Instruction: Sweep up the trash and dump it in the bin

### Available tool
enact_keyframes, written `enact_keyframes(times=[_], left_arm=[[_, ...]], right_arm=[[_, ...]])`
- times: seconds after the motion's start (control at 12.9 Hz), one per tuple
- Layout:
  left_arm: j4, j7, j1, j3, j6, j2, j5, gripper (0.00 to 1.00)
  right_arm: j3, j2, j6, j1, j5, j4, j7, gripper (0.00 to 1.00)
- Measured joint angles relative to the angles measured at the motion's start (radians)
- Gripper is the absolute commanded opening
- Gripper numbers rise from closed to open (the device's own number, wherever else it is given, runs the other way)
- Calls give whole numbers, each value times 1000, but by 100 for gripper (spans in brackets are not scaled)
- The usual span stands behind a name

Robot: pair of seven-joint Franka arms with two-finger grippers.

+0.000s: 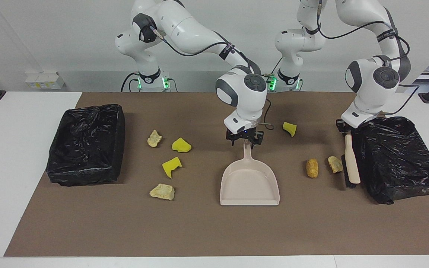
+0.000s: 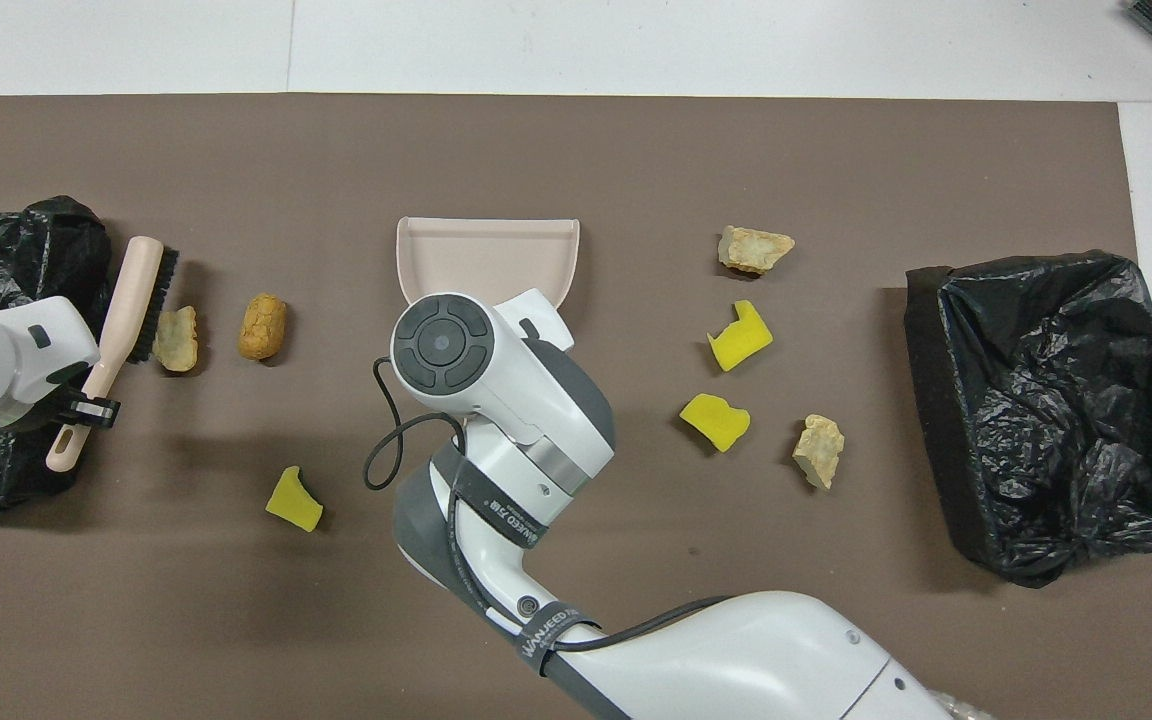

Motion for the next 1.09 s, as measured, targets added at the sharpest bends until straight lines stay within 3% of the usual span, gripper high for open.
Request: enact_keyframes(times=[0.23, 0.62, 1.09], left_arm=[[-8, 13, -35, -21, -16, 1, 0, 0], [-15, 11, -156, -27, -161, -19, 0, 0], [-15, 5, -252, -30, -360, -115, -37, 0]], right_arm=[[2, 0, 1, 1, -13, 1, -5, 62], [4, 0, 1, 2, -22, 2, -9, 0], [-1, -19, -4, -5, -26, 2, -30, 0]])
